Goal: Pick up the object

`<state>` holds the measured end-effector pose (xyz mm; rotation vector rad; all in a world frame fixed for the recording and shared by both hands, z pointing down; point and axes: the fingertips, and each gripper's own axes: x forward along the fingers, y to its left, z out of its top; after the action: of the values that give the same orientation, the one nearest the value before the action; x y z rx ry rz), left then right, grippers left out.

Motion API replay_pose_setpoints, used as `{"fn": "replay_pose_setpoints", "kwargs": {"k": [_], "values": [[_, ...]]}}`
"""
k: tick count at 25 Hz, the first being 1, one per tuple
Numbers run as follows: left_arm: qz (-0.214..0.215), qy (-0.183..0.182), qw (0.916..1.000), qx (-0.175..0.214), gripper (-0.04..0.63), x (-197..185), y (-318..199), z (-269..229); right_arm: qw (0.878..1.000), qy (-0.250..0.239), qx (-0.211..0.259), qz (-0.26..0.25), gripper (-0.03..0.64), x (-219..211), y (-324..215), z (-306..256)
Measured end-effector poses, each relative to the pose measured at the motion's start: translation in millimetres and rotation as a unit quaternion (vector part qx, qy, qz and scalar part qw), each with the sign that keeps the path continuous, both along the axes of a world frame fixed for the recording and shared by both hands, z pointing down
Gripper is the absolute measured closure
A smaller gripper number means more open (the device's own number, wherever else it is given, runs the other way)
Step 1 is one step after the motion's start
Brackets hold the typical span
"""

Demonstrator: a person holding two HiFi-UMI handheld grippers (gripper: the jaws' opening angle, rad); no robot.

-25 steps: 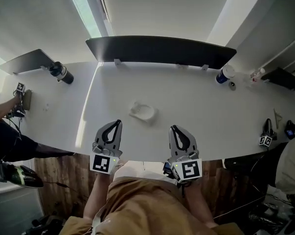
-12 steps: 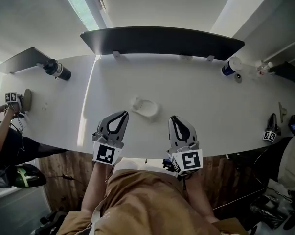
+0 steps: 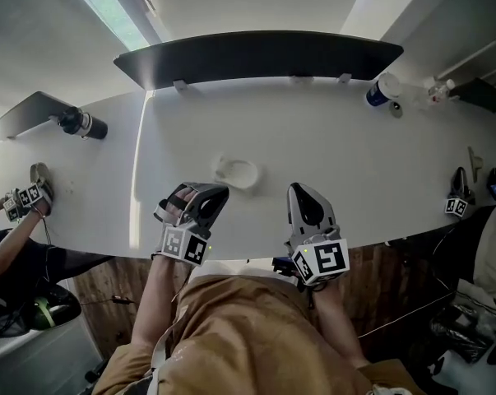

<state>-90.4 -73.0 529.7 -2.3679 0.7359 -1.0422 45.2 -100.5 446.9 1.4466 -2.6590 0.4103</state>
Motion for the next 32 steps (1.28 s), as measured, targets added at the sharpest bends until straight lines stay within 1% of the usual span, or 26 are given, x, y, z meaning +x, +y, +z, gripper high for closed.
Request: {"fn": "replay_pose_setpoints", "kwargs": {"k": [1,3,6,8,10,11,14,17,19,21,24,26,28,30,32], "values": [[0.006,-0.02,0.9997,-0.01,0.588,-1,1,12,1.0,0.0,0.001,0.0,0.607,0,0,0],[0.01,-0.04,0.9988,-0.028,0.588,-3,2,29,1.0,-0.001,0.001,0.002,0.607,2,-2,1],[0.009,-0.04,0.9975,-0.058,0.587,-2,1,42,1.0,-0.009,-0.002,0.006,0.607,4,-5,2],[0.009,-0.04,0.9956,-0.085,0.503,-1,2,49,1.0,-0.011,-0.003,0.004,0.607,2,-4,2],[0.009,-0.047,0.9934,-0.104,0.439,-2,1,57,1.0,-0.01,-0.003,-0.002,0.607,-1,-3,3],[0.009,-0.052,0.9925,-0.11,0.421,-3,1,60,1.0,-0.009,-0.004,-0.004,0.607,-3,-3,4],[0.005,-0.067,0.9907,-0.118,0.395,-6,-1,68,1.0,-0.01,-0.007,-0.003,0.607,-2,-4,7],[0.011,-0.105,0.9888,-0.106,0.385,-6,-9,78,1.0,-0.009,-0.009,0.0,0.607,2,-5,9],[0.021,-0.14,0.9853,-0.096,0.379,-5,-12,87,1.0,-0.01,-0.011,0.001,0.607,3,-5,10],[0.027,-0.167,0.981,-0.095,0.374,-5,-14,95,1.0,-0.012,-0.011,0.003,0.607,4,-4,10],[0.03,-0.184,0.9775,-0.099,0.374,-3,-15,106,1.0,-0.012,-0.014,0.005,0.607,6,-3,12],[0.03,-0.194,0.9762,-0.092,0.374,-2,-17,111,1.0,-0.012,-0.016,0.008,0.607,6,-3,14],[0.028,-0.213,0.9743,-0.069,0.374,-2,-21,113,1.0,-0.014,-0.016,0.01,0.607,7,-4,14],[0.026,-0.239,0.97,-0.039,0.374,-2,-25,115,1.0,-0.014,-0.015,0.013,0.607,9,-4,14],[0.022,-0.253,0.9669,-0.025,0.374,-1,-26,119,1.0,-0.014,-0.016,0.016,0.607,11,-5,14]]}}
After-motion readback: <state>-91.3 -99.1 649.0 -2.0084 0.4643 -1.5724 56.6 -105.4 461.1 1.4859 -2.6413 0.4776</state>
